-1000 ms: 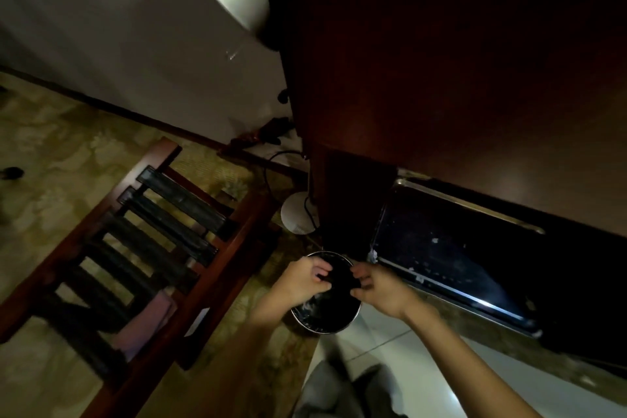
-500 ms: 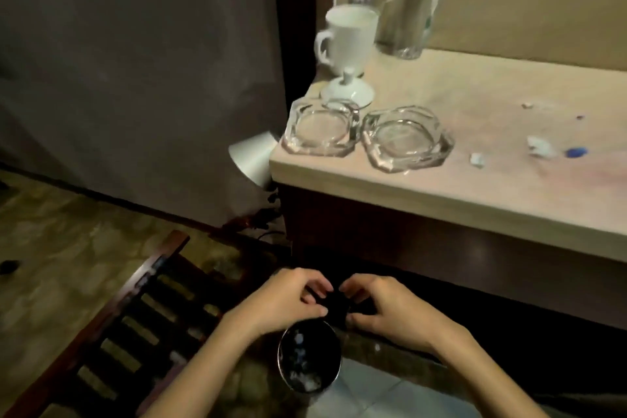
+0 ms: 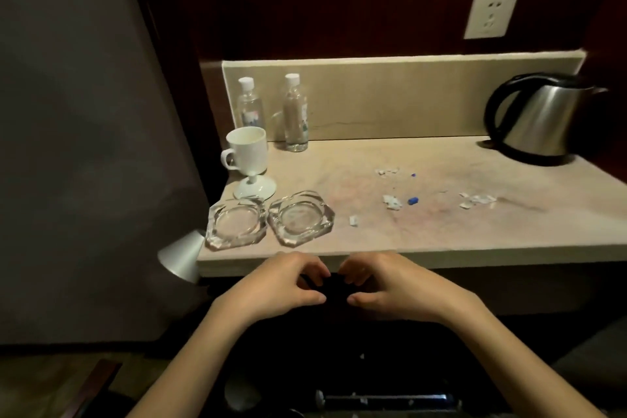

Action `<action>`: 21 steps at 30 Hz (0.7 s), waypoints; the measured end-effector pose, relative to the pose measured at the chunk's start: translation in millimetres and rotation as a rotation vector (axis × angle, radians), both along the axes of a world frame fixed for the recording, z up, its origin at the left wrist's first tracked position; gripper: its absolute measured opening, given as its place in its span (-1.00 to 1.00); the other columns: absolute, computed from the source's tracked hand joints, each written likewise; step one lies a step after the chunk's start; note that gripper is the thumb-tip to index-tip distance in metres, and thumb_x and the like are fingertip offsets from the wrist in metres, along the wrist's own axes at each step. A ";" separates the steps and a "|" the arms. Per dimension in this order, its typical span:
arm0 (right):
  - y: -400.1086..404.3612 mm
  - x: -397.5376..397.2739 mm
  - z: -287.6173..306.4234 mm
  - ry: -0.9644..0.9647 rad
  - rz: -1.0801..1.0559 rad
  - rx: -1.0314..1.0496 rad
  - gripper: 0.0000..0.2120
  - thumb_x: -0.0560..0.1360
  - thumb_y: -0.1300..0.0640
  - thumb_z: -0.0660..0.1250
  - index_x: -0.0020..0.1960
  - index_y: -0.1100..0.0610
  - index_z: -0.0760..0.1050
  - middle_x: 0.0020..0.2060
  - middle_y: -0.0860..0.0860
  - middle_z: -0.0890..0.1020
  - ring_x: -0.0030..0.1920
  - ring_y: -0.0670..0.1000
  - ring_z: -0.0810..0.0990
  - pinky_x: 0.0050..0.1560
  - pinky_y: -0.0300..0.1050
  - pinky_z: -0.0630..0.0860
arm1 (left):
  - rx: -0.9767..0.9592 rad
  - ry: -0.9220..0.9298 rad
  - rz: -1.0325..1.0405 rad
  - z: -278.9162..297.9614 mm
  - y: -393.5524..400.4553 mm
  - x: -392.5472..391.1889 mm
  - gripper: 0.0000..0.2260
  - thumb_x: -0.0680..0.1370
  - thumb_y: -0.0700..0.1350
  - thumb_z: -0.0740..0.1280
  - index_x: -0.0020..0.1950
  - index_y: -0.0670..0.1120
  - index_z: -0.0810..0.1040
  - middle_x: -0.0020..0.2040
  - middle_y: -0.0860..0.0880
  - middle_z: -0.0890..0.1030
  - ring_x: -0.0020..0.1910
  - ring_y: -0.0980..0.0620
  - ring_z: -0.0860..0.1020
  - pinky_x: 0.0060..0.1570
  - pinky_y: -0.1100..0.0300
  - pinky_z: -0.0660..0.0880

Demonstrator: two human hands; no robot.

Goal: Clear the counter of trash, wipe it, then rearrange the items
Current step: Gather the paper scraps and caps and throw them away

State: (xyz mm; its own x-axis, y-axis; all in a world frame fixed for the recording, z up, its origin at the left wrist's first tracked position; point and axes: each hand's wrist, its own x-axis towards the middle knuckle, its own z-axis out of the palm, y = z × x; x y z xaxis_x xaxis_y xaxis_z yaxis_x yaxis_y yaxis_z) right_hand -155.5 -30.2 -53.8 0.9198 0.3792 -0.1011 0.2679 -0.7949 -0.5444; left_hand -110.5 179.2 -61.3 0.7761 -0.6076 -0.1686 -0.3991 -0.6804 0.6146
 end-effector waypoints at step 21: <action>-161.6 116.7 7.8 0.011 0.056 0.031 -0.67 0.50 0.01 0.39 0.24 0.01 0.49 0.05 -0.10 0.64 0.02 -0.20 0.59 0.01 -0.42 0.46 | -0.018 -0.227 0.283 -7.6 -145.7 74.9 -0.43 0.51 0.13 0.34 0.47 0.04 0.25 0.40 0.12 0.34 0.35 0.20 0.34 0.32 0.36 0.23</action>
